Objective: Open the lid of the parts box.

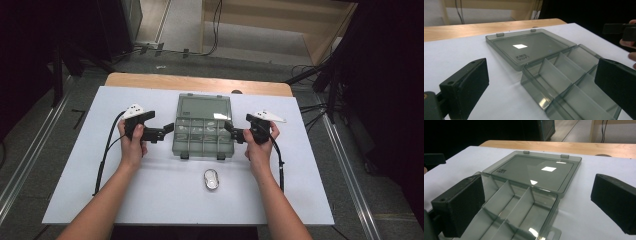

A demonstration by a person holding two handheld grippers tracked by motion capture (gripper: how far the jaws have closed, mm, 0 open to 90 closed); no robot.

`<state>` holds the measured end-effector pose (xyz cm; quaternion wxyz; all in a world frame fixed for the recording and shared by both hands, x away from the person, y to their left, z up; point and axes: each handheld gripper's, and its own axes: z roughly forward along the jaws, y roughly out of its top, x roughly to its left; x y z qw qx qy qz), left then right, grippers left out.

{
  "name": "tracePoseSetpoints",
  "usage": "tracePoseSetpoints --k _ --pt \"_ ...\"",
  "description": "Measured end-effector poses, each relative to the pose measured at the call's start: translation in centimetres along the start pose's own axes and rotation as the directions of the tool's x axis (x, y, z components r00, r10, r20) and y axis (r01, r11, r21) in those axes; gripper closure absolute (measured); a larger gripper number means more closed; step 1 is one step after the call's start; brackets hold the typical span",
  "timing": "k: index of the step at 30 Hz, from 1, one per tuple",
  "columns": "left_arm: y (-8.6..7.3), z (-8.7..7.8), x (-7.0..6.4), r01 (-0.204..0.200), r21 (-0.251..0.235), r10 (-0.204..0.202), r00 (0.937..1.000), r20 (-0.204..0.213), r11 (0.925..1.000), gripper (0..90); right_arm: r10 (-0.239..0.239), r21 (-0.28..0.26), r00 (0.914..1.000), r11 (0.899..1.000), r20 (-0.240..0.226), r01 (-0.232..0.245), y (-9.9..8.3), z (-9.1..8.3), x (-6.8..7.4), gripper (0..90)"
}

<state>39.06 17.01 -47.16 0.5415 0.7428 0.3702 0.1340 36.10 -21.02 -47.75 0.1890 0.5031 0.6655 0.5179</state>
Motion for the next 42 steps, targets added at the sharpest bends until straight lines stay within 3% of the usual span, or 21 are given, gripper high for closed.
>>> tracePoseSetpoints --k 3,8,13,17,29,35,39,42 --pt "-0.3 -0.9 -0.5 -0.03 -0.002 0.03 0.9996 -0.004 0.9996 0.0 -0.021 -0.007 0.9998 1.0 0.0 0.021 -0.4 -0.7 0.3 0.0" --pt "-0.8 -2.8 -1.1 -0.028 -0.039 0.028 0.9996 0.008 0.9989 0.0 -0.062 -0.012 0.9977 0.998 0.027 0.063 -0.9 -2.1 0.7 0.0" --pt "-1.2 -4.5 -1.8 -0.072 -0.05 0.072 0.9973 -0.011 0.9961 0.0 -0.063 -0.034 0.9974 0.997 0.034 0.064 -1.4 -3.7 0.8 0.0" --pt "-1.7 -5.6 -2.1 -0.087 -0.061 0.085 0.996 -0.026 0.9943 0.0 -0.071 -0.047 0.9966 0.996 0.042 0.073 -1.8 -4.7 1.1 0.0" --pt "-3.8 -8.9 -1.9 -0.081 -0.071 0.076 0.9944 -0.073 0.9942 0.0 -0.082 -0.073 0.9951 0.994 0.055 0.086 -3.0 -7.4 1.7 0.0" --pt "-5.1 -9.9 -2.0 -0.086 -0.065 0.08 0.9932 -0.085 0.9942 0.0 -0.066 -0.074 0.9972 0.995 0.034 0.069 -3.5 -7.9 1.9 0.0" --pt "-5.6 -10.8 -1.9 -0.066 -0.077 0.062 0.9964 -0.058 0.9949 0.0 -0.065 -0.07 0.9978 0.995 0.012 0.065 -3.9 -8.1 2.2 0.0" --pt "-5.7 -11.4 -2.1 -0.086 -0.073 0.081 0.9944 -0.069 0.9937 0.0 -0.069 -0.067 0.9976 0.995 -0.002 0.069 -4.0 -8.4 2.5 0.0"
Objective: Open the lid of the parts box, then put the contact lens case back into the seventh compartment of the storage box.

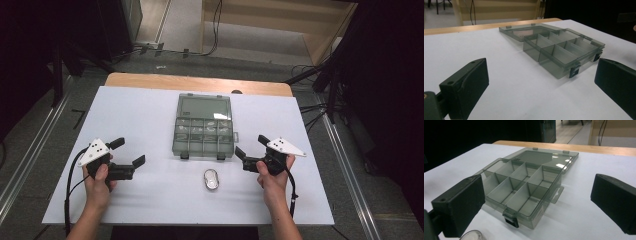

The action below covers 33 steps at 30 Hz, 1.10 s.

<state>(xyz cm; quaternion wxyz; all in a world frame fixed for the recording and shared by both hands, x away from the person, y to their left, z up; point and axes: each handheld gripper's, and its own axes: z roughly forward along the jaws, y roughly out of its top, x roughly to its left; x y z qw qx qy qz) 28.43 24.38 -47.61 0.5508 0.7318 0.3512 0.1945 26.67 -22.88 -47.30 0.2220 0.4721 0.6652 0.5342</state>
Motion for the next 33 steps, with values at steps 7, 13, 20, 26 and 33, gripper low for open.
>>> tracePoseSetpoints --k 7,13,20,26,33 --pt "-0.4 -1.8 0.4 -0.007 -0.015 0.007 0.9996 -0.028 0.9999 0.0 0.009 -0.001 0.9999 1.0 -0.004 -0.009 -0.2 -0.7 -0.3 0.0" --pt "-1.0 -3.4 1.0 0.011 -0.019 -0.012 0.999 -0.043 0.9997 0.0 0.008 -0.003 0.9999 1.0 -0.012 -0.008 -0.1 -1.0 -0.2 0.0" --pt "-1.6 -4.1 2.1 0.019 -0.016 -0.02 0.9958 -0.09 0.9997 0.0 0.003 0.011 0.9998 1.0 -0.019 -0.003 0.1 -0.6 0.1 0.0" --pt "-2.0 -4.0 2.4 0.02 -0.023 -0.022 0.9945 -0.102 0.9995 0.0 -0.002 0.032 0.9989 0.999 -0.047 0.004 0.7 -0.5 0.9 0.0" --pt "-2.3 -4.0 2.5 0.015 -0.033 -0.019 0.993 -0.116 0.9994 0.0 -0.012 0.079 0.9973 0.997 -0.073 0.018 0.9 0.1 2.5 0.0"
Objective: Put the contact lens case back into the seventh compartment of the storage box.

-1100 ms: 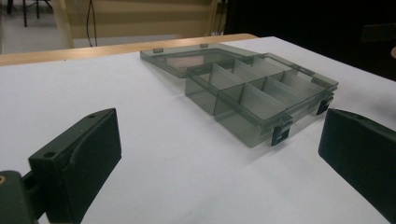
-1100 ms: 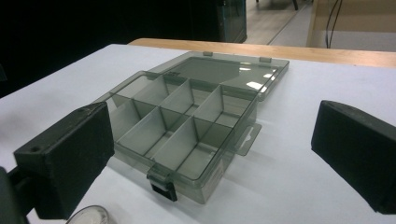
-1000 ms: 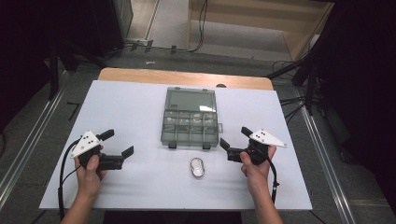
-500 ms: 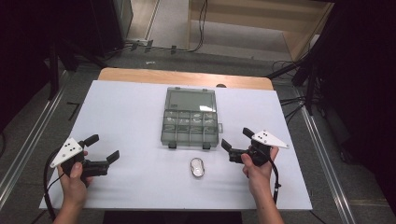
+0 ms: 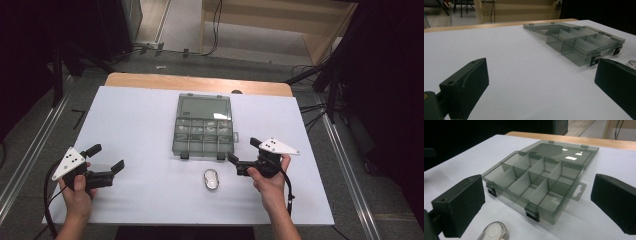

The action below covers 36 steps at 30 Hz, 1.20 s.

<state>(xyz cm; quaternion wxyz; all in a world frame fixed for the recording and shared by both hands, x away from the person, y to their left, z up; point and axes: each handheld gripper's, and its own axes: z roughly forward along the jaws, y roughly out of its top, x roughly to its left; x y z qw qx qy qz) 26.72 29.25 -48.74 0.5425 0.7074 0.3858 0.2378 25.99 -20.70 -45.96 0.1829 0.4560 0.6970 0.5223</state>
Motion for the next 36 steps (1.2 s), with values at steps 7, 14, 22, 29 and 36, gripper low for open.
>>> tracePoseSetpoints --k 7,14,22,29,36 --pt "-0.1 0.1 -0.1 -0.008 0.001 0.008 1.0 0.0 1.0 0.0 0.026 0.043 0.9995 0.999 0.015 -0.027 0.2 0.7 1.5 7.6" --pt "-0.2 0.1 -0.2 -0.007 -0.009 0.008 0.9999 0.011 0.9999 0.0 0.029 0.156 0.9996 0.987 -0.006 -0.028 -0.2 1.8 2.1 11.6" --pt "-0.2 0.1 -0.2 -0.007 -0.011 0.008 0.9998 0.02 0.9999 0.0 0.006 0.227 1.0 0.974 0.006 -0.008 -1.0 3.0 3.3 17.7" --pt "-0.2 0.1 -0.2 -0.006 -0.012 0.006 0.9997 0.023 0.9999 0.0 -0.052 0.272 0.9986 0.961 -0.011 0.052 -1.5 3.4 4.4 23.8" --pt "-0.2 0.1 -0.2 -0.007 -0.01 0.007 0.9997 0.021 0.9999 0.0 -0.034 0.354 0.9992 0.934 -0.023 0.04 -2.0 3.7 4.8 29.9"
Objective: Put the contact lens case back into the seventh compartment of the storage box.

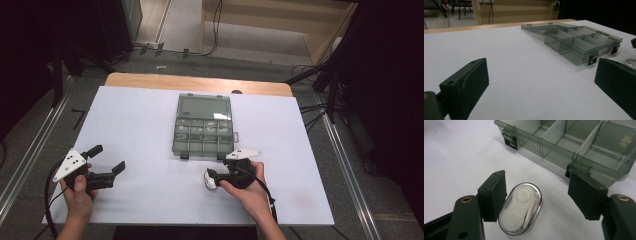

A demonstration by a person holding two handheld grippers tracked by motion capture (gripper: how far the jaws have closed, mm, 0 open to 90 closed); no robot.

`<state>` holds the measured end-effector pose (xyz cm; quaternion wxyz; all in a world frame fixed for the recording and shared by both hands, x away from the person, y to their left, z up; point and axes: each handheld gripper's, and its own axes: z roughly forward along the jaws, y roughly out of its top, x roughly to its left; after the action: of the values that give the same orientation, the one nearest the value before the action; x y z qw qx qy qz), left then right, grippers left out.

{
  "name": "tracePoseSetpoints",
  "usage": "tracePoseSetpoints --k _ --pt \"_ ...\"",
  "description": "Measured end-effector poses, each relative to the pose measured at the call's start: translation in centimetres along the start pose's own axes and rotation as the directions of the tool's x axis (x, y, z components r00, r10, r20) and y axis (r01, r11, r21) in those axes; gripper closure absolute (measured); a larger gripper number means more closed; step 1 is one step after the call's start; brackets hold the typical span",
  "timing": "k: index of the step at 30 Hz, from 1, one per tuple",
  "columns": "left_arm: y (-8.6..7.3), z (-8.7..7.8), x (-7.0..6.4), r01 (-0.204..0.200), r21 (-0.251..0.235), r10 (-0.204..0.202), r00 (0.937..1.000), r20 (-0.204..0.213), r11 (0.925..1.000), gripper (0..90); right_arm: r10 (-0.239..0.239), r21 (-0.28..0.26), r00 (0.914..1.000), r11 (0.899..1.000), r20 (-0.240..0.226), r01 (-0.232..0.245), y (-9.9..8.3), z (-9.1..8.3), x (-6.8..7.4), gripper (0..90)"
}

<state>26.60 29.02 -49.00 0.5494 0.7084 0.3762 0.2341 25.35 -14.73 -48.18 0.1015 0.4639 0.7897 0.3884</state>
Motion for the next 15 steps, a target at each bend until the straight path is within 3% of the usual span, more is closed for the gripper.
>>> tracePoseSetpoints --k 15 --pt "0.0 0.0 0.0 -0.005 0.002 0.005 1.0 0.001 1.0 0.0 0.029 0.072 0.9996 0.997 -0.003 -0.029 -0.9 0.7 1.1 40.0"
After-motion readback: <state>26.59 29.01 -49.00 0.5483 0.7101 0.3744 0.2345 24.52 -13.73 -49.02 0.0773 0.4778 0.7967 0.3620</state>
